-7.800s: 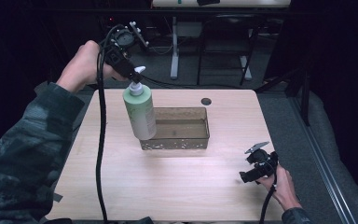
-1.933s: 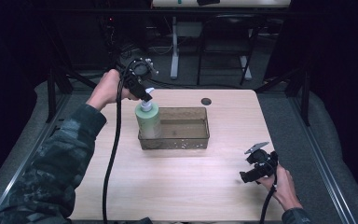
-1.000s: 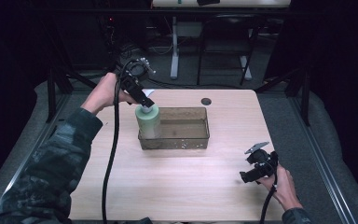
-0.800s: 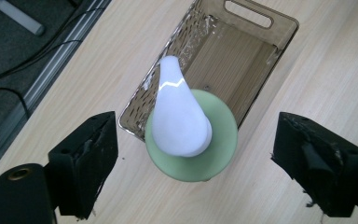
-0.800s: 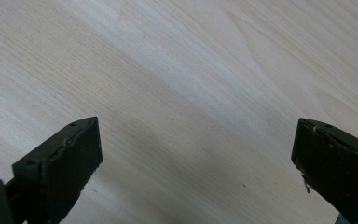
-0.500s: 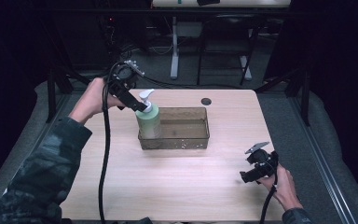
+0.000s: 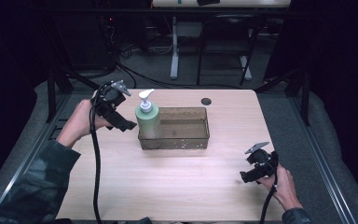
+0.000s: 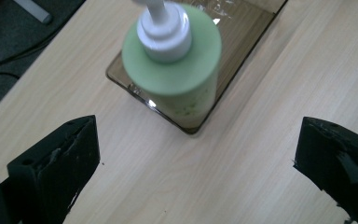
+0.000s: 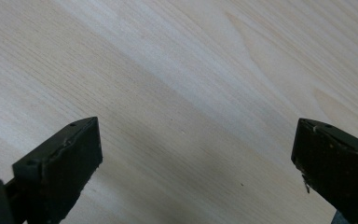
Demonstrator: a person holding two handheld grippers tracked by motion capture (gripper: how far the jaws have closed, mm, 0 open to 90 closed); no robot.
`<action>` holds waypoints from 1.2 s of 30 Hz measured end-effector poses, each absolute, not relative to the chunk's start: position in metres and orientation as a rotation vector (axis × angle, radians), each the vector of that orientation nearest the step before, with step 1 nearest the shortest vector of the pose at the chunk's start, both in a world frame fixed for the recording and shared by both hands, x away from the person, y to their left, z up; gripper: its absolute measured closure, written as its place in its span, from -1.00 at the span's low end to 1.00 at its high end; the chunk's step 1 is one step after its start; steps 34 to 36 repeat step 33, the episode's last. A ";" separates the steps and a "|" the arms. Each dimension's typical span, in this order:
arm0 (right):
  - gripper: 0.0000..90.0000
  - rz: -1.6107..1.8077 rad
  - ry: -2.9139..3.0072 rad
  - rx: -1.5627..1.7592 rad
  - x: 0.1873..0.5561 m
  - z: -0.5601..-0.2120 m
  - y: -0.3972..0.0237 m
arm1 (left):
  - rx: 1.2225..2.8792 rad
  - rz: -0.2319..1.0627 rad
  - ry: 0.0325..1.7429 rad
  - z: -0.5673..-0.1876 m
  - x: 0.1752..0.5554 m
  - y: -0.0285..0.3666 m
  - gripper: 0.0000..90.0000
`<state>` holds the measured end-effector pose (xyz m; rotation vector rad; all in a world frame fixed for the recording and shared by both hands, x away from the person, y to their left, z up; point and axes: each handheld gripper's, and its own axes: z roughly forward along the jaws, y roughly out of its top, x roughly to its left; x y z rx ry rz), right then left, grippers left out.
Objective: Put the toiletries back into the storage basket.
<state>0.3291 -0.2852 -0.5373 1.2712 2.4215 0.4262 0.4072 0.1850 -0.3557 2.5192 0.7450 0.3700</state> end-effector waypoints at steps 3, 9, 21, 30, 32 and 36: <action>-0.97 0.427 2.420 1.270 0.329 -0.537 -0.285 | 2.507 0.361 0.776 -0.370 0.401 0.194 -1.00; -0.97 0.424 2.421 1.271 0.329 -0.537 -0.285 | 2.487 0.339 0.839 -0.402 0.393 0.210 -1.00; -0.97 0.426 2.424 1.270 0.329 -0.538 -0.283 | 2.475 0.299 0.917 -0.461 0.382 0.230 -1.00; -0.97 0.424 2.414 1.267 0.328 -0.538 -0.287 | 2.503 0.267 0.985 -0.495 0.389 0.238 -1.00; -0.97 0.424 2.413 1.268 0.328 -0.538 -0.287 | 2.505 0.255 0.998 -0.501 0.391 0.240 -1.00; -0.98 0.425 2.413 1.268 0.328 -0.538 -0.286 | 2.510 0.251 1.003 -0.504 0.392 0.240 -1.00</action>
